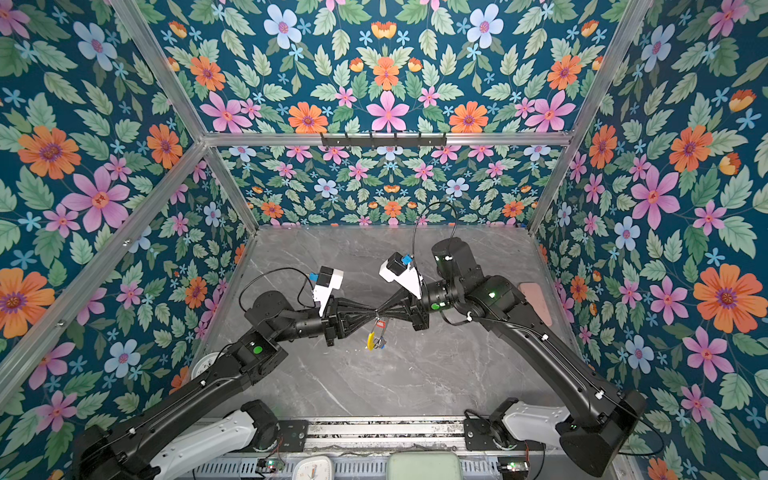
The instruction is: Remove the keys from the keyring
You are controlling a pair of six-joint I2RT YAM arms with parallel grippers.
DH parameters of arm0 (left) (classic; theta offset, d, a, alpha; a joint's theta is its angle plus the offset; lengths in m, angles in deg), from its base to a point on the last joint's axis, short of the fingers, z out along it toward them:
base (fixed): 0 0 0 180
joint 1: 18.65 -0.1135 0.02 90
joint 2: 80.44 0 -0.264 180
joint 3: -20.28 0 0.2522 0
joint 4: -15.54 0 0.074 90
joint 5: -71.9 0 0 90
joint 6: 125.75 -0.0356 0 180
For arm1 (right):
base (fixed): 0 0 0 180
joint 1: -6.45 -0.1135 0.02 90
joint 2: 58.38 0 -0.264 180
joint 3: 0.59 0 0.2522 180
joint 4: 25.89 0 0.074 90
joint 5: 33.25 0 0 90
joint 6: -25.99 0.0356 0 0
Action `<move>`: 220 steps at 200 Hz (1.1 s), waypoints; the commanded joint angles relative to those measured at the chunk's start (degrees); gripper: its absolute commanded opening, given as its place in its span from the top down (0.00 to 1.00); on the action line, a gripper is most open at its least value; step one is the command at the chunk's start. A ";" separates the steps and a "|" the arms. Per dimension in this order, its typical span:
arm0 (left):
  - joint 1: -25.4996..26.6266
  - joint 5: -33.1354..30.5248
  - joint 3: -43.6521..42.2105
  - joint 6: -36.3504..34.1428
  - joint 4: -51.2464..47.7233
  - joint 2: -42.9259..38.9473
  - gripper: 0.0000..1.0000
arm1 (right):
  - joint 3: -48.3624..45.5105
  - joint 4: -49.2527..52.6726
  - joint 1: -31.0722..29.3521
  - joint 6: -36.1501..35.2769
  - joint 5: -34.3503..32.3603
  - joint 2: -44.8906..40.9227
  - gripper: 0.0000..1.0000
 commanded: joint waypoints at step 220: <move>0.09 -10.67 -10.91 5.33 41.10 2.49 0.97 | -29.59 -67.39 -1.50 39.01 -13.25 -12.36 0.54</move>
